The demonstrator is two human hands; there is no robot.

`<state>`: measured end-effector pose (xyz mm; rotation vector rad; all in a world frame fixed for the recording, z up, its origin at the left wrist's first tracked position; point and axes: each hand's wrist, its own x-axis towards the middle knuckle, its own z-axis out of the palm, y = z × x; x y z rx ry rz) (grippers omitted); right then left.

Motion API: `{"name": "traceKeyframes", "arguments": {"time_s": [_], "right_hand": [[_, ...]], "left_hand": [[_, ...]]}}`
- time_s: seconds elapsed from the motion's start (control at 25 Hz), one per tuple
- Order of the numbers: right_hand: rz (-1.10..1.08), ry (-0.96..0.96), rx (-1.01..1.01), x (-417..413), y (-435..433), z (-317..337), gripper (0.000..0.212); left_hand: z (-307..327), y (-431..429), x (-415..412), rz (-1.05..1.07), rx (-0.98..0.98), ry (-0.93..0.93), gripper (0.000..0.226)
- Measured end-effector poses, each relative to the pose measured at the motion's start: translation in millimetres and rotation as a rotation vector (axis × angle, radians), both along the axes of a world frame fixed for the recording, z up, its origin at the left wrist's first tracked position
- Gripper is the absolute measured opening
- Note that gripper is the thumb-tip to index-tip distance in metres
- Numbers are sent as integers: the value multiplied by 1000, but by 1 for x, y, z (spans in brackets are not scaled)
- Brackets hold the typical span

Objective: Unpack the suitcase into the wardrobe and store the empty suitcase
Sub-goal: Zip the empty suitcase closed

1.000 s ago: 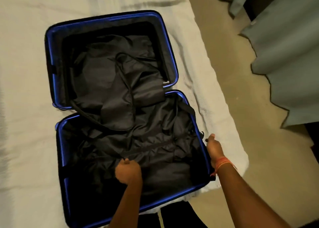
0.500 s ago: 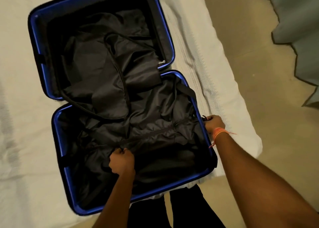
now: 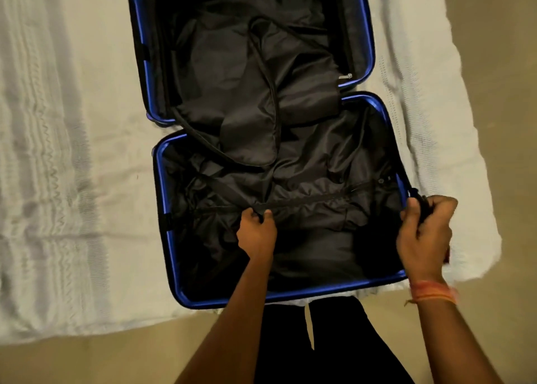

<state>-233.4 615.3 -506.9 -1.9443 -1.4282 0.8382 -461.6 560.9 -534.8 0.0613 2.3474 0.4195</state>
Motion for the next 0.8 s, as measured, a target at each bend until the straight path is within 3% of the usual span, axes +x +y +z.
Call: {"name": "traceKeyframes", "arguments": {"time_s": [0.12,0.24,0.36,0.44,0.56,0.8], "right_hand": [[-111,36,29,24,38,9,6],[-75,454,-63,22,85,40,18],[13,759,-393,-46,70,30,41],[118,714,-536,-100,27,-1,37],[237,496,-497,-139,-23,-40,51],[453,313,-492,-139,1,-57,49]], "left_hand": [[-6,-11,-8,29,46,-18,52],[-7,-14,-11,37,84,-38,50],[-5,-13,-13,13,96,-54,49],[-7,-17,-20,23,124,-100,47],[-10,-23,-28,78,184,-178,45],[-1,-9,-17,-36,307,-116,43]]}}
